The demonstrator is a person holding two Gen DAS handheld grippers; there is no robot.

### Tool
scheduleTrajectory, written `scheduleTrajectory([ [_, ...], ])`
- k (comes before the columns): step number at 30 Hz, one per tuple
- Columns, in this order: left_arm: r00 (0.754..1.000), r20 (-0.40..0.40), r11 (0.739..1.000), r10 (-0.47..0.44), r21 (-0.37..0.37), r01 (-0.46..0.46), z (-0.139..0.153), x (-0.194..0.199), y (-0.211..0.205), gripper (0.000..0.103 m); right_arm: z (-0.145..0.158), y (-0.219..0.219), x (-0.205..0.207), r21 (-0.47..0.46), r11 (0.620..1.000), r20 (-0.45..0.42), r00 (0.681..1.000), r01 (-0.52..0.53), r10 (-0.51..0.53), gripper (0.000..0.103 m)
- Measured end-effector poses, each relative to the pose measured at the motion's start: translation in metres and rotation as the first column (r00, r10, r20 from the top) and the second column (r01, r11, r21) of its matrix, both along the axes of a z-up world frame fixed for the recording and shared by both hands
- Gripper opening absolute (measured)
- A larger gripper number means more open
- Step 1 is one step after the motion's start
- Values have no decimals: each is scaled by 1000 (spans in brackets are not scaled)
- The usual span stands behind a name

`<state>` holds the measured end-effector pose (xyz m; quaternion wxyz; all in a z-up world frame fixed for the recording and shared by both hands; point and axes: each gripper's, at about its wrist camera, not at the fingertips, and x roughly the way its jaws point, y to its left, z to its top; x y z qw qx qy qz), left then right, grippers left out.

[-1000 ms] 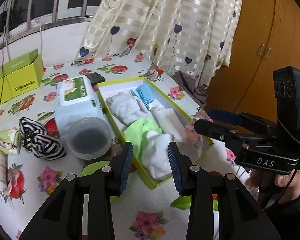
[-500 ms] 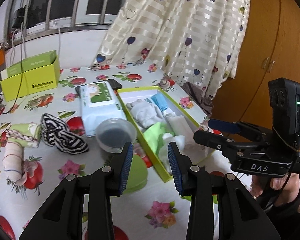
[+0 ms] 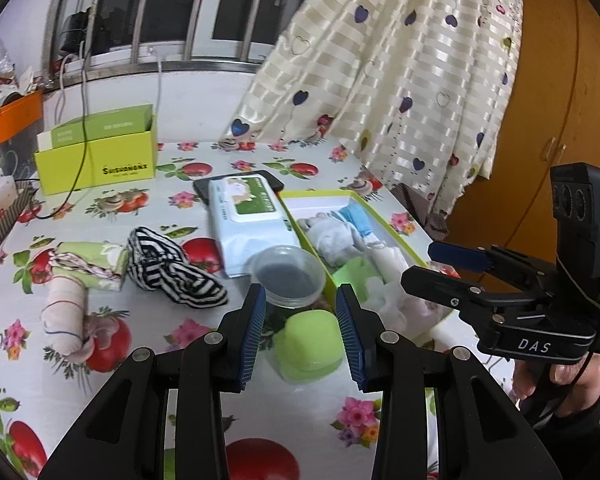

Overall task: Organize soft objects
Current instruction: 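Move both grippers back to the remaining items on the table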

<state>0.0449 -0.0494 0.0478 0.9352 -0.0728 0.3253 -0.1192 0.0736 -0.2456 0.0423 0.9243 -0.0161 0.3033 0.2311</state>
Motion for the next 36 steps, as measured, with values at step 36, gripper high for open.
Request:
scheduleTrajectory([
  [36,930,-90,933,355,-16,-358,-46,0,148,38,-12,132,35,-159,954,-73,966,-255,246,64],
])
